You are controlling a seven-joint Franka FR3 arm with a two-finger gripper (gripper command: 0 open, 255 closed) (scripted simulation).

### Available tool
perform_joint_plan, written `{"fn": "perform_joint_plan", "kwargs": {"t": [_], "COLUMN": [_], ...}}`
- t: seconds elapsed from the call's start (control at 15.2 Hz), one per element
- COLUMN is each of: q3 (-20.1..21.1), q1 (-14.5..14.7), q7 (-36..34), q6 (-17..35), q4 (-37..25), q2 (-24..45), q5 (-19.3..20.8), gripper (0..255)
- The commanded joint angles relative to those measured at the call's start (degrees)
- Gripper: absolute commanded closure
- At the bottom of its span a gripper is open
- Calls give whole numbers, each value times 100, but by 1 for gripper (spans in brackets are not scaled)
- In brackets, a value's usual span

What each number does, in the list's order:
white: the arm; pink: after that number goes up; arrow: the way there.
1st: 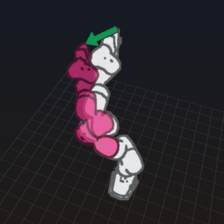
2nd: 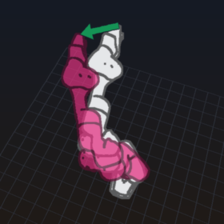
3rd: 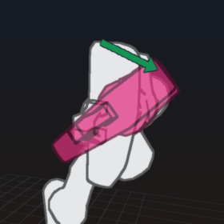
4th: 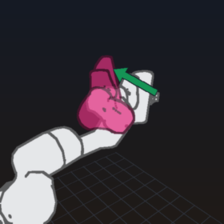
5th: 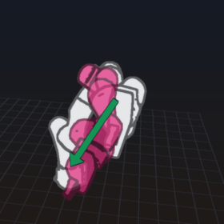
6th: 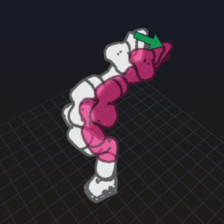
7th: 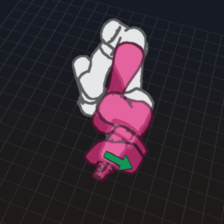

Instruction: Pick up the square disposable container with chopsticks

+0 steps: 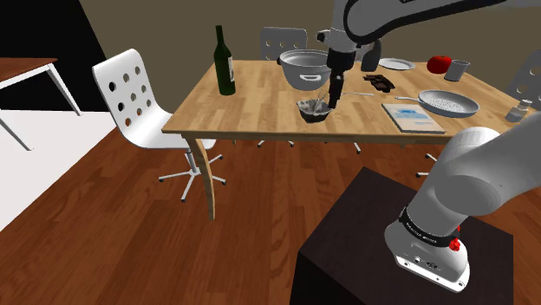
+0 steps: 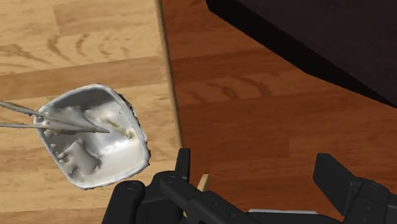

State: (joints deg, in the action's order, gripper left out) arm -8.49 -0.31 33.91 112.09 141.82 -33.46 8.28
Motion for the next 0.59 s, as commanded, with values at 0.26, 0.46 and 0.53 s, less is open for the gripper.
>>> {"fn": "perform_joint_plan", "kwargs": {"t": [0.26,0.46,0.53], "q3": [-594,-851,-928], "q1": [81,148,173], "q7": [1223,1852,2069], "q6": [1004,1444,1579], "q4": [-310,-595,-707], "q2": [1137,1779,2001], "q5": [199,147,105], "gripper": [0,0,0]}}
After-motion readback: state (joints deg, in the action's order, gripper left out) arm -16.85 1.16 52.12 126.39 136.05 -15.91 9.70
